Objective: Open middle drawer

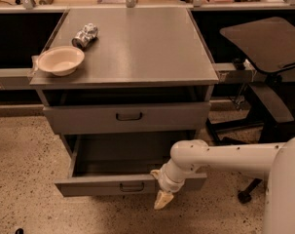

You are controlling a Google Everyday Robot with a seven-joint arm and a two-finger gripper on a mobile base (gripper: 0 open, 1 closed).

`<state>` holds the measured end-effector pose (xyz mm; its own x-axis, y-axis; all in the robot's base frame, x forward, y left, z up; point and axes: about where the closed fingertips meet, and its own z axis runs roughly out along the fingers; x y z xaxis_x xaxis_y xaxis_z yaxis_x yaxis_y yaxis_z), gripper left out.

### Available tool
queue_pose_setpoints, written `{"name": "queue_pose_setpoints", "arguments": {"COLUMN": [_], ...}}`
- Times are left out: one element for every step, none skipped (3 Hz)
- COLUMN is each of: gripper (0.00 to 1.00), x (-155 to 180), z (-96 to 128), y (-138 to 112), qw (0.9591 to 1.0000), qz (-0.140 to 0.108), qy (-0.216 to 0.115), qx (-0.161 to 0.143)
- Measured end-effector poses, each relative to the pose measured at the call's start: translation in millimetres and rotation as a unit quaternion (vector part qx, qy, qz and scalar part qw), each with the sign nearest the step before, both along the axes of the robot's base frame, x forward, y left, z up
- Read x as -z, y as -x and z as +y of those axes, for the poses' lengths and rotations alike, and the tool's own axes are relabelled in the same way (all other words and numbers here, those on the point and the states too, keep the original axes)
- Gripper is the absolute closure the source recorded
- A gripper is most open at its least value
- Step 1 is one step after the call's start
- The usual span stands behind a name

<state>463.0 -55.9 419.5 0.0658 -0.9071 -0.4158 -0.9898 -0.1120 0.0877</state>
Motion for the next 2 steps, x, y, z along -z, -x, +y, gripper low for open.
{"name": "queue_pose_setpoints", "arguments": {"gripper": [0.63,0.83], "x": [-3.9,-9.2], "z": [-0.6,-0.5], "y": [9.0,7.2], "qw": [1.0000,1.0000], "qz": [0.005,0.005], "qy": [-0.001,-0.001], "qx": [-0.002,-0.002]}}
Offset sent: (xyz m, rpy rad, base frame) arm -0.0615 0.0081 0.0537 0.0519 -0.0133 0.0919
